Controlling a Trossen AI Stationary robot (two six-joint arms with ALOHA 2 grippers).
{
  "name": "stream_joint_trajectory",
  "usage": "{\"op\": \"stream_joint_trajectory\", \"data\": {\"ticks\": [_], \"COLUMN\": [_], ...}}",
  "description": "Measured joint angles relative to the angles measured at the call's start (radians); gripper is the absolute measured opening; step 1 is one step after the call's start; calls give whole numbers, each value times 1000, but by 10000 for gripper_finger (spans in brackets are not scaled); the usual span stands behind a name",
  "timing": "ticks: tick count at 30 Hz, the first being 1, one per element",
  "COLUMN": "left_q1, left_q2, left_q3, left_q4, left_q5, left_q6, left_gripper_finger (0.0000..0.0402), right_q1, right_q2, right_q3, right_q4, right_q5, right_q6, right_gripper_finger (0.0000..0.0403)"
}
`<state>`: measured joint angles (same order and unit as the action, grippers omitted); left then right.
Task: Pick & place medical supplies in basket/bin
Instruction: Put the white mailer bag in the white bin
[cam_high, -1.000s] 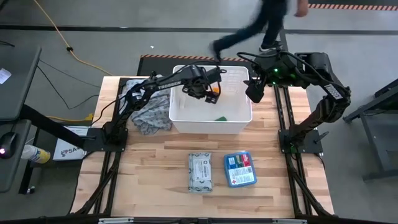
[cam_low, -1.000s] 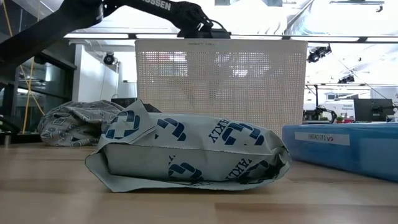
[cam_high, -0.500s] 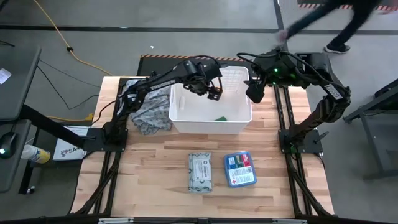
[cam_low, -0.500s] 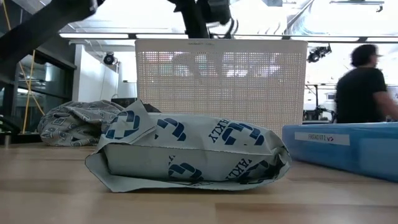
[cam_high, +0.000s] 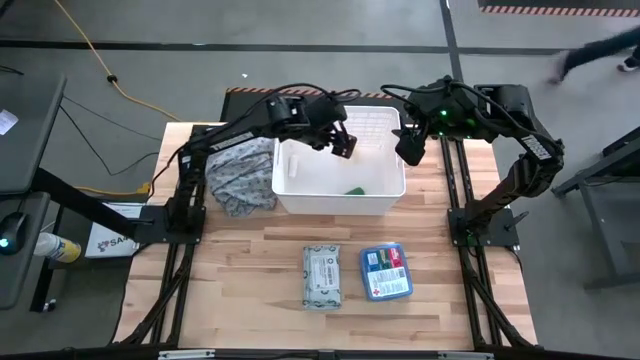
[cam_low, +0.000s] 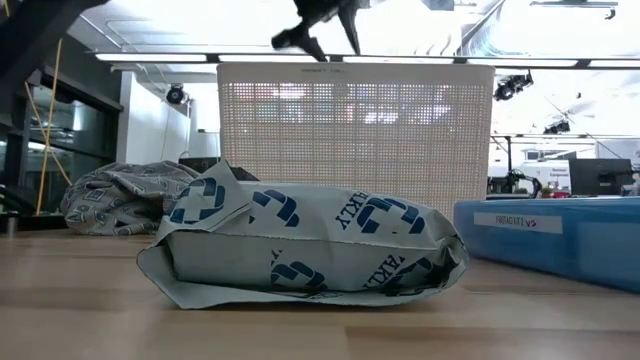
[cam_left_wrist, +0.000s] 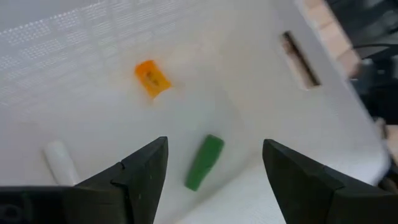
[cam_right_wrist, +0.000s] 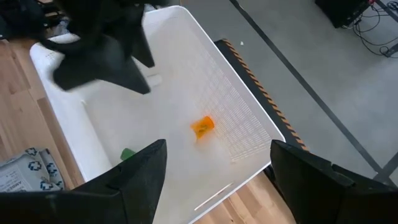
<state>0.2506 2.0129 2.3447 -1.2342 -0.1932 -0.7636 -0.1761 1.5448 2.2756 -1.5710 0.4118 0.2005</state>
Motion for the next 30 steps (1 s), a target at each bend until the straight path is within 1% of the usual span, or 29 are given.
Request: {"op": "stream_joint_trajectory", "data": {"ticks": [3, 6, 17, 23, 25, 30], "left_q1": [-27, -57, -208, -305, -339, -421], "left_q2": [-37, -68, -169, -211, -217, -229], "left_q3": [0, 0, -1, 0, 0, 0], "left_q4": [13, 20, 20, 7, -7, -34], "left_q5": [-1, -9, -103, -162, -176, -215], "left_q6": [-2, -18, -69, -110, -125, -192], "left_gripper_finger": [294, 294, 294, 294, 294, 294], "right_q1": [0, 0, 0, 2, 10, 65], "right_q2": [0, 0, 0, 0, 0, 0], "right_q3": [0, 0, 0, 0, 0, 0], "right_q4": [0, 0, 0, 0, 0, 0], "right_q5": [-4, -31, -146, -239, -263, -269], "right_q6": [0, 0, 0, 0, 0, 0], "right_gripper_finger": [277, 277, 277, 277, 277, 277]}}
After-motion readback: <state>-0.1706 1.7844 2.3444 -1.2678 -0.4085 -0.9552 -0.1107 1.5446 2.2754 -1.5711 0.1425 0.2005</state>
